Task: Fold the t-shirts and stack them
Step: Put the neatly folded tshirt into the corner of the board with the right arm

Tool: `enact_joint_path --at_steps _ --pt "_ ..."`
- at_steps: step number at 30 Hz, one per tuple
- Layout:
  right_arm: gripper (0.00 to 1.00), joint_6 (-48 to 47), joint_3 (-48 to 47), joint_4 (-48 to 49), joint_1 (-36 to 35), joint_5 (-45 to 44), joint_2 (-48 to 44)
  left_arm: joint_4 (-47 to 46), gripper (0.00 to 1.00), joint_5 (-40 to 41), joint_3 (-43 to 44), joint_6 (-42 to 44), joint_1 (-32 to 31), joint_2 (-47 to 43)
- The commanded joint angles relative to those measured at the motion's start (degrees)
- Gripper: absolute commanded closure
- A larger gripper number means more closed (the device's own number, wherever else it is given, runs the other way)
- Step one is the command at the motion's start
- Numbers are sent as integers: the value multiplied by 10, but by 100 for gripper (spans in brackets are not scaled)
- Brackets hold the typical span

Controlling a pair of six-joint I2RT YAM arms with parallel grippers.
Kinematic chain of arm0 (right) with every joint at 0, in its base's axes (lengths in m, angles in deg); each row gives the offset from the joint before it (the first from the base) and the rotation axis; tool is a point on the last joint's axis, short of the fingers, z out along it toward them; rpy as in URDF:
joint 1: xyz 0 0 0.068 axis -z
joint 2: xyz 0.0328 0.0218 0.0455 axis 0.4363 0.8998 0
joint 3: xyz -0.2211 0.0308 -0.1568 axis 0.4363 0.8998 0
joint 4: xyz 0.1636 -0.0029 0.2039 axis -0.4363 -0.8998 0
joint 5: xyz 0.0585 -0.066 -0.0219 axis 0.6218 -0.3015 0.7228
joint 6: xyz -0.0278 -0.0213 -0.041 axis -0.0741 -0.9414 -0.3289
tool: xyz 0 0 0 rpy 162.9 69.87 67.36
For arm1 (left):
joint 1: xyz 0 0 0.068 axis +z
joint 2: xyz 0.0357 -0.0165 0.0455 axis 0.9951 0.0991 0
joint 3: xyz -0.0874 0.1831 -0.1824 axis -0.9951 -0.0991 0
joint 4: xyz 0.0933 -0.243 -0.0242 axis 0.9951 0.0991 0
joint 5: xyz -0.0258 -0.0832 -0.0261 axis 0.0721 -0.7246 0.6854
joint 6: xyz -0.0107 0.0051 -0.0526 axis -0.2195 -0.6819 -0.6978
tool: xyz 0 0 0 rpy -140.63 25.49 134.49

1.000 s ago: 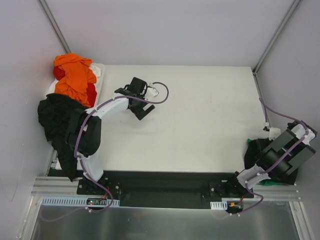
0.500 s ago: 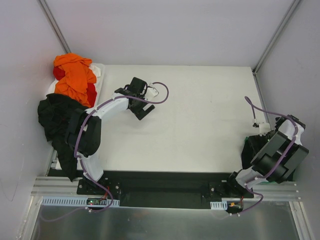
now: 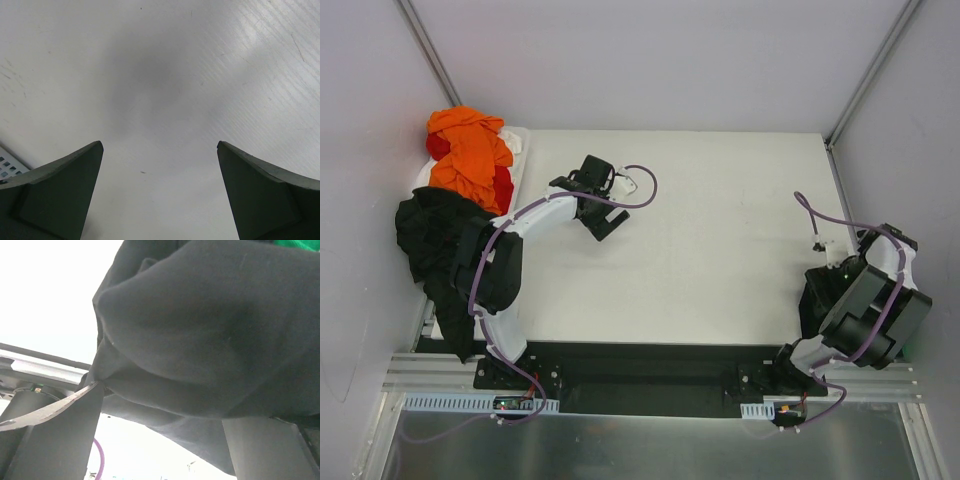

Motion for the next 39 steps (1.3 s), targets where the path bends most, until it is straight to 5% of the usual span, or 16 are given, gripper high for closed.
enact_joint_path --at_steps 1,10,17,29,39 --pt "4 8 9 -23 -16 53 -20 -2 1 7 -5 2 -4 -22" --pt "4 18 4 -35 -26 54 -59 -2 1 1 -4 0 -4 -19" --pt "4 31 -31 -74 -35 39 -172 -3 1 -5 -5 -3 -4 -20" --pt "4 34 51 -59 -71 -24 -251 -7 1 0 -5 -2 -3 -17" --pt "4 41 29 -71 -88 -18 -302 -21 1 15 -13 -15 -2 -19"
